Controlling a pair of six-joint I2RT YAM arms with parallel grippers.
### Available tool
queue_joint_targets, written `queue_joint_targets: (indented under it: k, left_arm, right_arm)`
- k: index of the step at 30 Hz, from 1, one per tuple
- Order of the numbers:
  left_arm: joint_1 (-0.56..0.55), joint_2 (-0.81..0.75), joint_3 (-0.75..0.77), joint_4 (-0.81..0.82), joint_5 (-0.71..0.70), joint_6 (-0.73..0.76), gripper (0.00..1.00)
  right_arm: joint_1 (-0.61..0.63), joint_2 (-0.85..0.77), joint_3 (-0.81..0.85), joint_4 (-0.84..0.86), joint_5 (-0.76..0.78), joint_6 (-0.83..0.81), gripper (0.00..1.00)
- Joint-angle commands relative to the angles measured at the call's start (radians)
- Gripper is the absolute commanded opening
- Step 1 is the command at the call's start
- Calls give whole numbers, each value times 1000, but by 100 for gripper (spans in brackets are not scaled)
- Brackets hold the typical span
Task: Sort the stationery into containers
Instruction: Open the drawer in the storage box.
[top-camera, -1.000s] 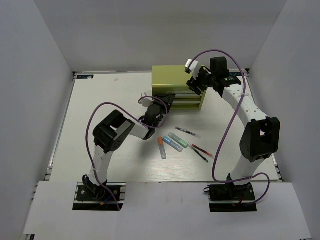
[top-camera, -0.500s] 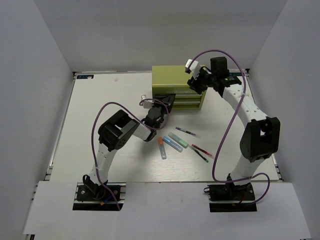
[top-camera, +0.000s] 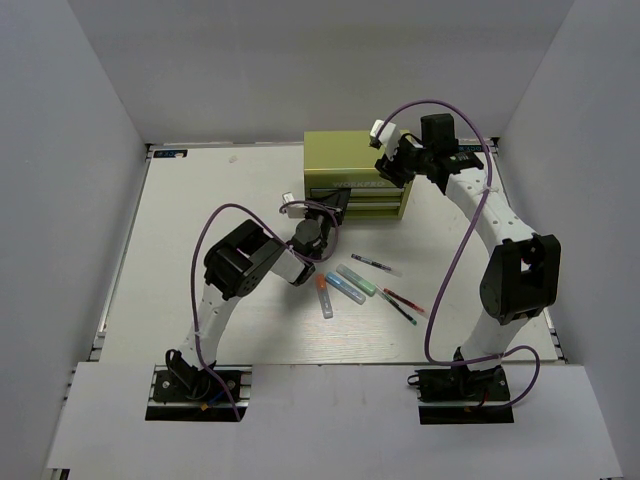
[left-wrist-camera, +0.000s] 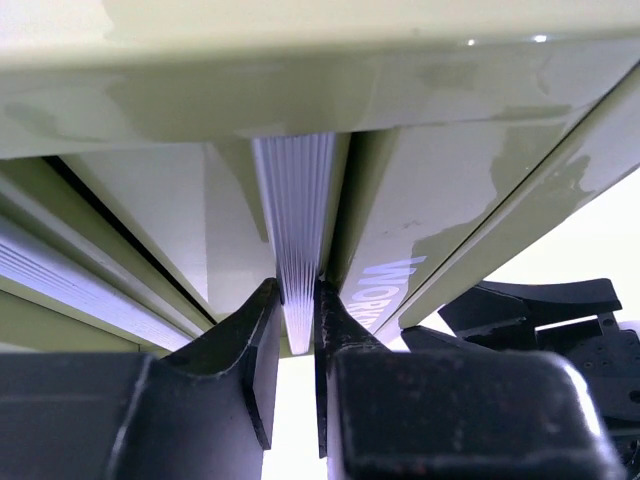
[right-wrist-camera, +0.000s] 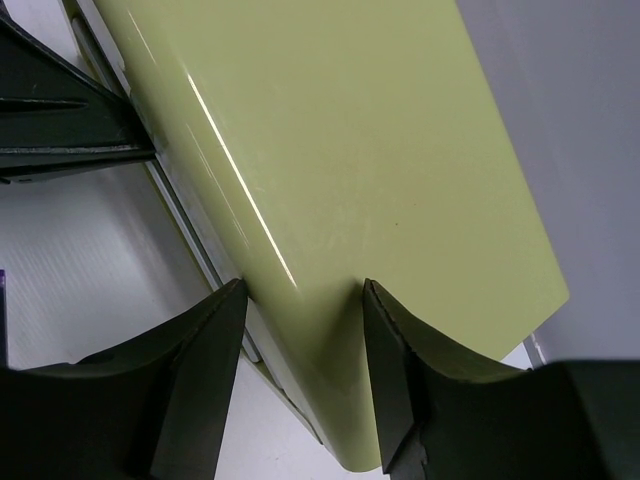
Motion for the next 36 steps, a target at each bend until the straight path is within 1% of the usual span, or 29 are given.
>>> queue_joint_targets:
  k: [1,2,3,5,13,19,24,32,36]
  left_arm:
    - [22,17,13,119,-75,3,14]
    - [22,18,2,128,-75,3,11]
    - [22,18,2,141,-75,3,5]
    - [22,18,-27,150,-75,3,0]
    - [-5,-1,-97,204,-66,3,0]
    - [-34,-10,-160,236,-57,13,0]
    - [-54,-51,-221,245,-57,22,0]
    - [-116,-102,-346,306,-83,31,0]
    - [-125,-111,-355,306,-93,31,0]
  right_arm:
    - [1,10,21,-97,-18,0,54]
    - [2,13,24,-101,-21,-2,54]
    - [1,13,29,-110,-19,-5,54]
    - [1,20,33,-118,-18,-6,52]
    - [4,40,50,-146,1,-6,52]
    - [4,68,81,-170,53,11,51]
    - [2,88,104,-179,80,25,51]
    - [1,88,95,-181,97,44,51]
    - [2,82,86,-181,96,46,53]
